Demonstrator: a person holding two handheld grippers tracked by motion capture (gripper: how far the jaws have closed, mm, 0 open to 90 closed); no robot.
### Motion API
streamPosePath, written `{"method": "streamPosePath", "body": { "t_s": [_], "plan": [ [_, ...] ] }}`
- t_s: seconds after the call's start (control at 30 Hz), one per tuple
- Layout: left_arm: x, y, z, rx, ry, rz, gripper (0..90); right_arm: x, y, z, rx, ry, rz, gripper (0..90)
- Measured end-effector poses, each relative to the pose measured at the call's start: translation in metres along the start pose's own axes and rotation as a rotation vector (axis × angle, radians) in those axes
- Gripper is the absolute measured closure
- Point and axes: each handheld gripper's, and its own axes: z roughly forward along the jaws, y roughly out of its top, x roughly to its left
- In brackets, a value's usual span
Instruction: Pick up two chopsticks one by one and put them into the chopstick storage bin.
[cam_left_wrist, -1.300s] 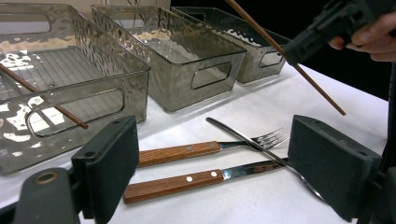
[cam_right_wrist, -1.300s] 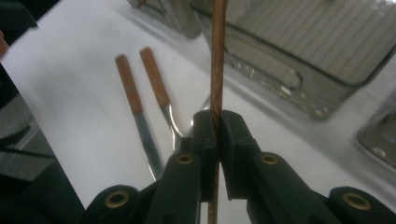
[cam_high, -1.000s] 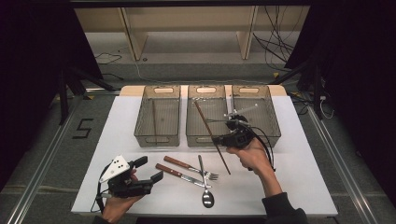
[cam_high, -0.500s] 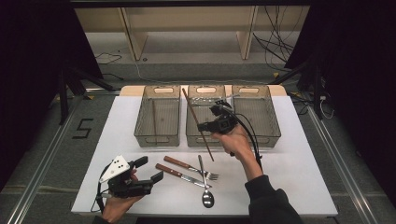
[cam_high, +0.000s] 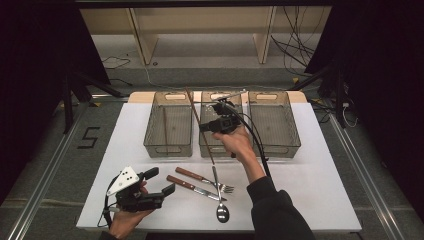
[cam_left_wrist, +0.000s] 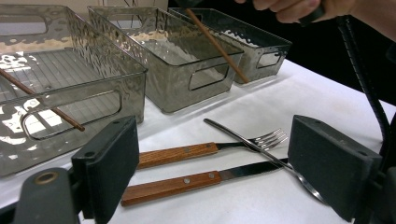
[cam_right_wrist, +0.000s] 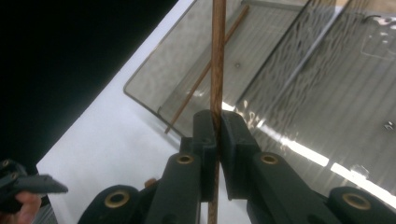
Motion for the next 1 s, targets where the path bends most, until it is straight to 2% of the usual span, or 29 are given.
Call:
{"method": "streamPosePath", "body": {
  "t_s": [0.23, 0.5, 1.0],
  "plan": [
    [0.000, 0.000, 0.000, -0.002, -0.004, -0.002, 16.1, 0.003, 0.015, 0.017, -0.021, 0.001, 0.026, 85.5],
    [0.001, 0.001, 0.000, -0.004, -0.004, 0.003, 16.1, 0.006, 0.033, 0.027, -0.069, -0.006, 0.066, 85.5],
    [0.000, 0.002, -0.001, -0.007, -0.012, 0.001, 16.1, 0.014, 0.057, 0.053, -0.051, -0.014, 0.087, 85.4]
  ]
}}
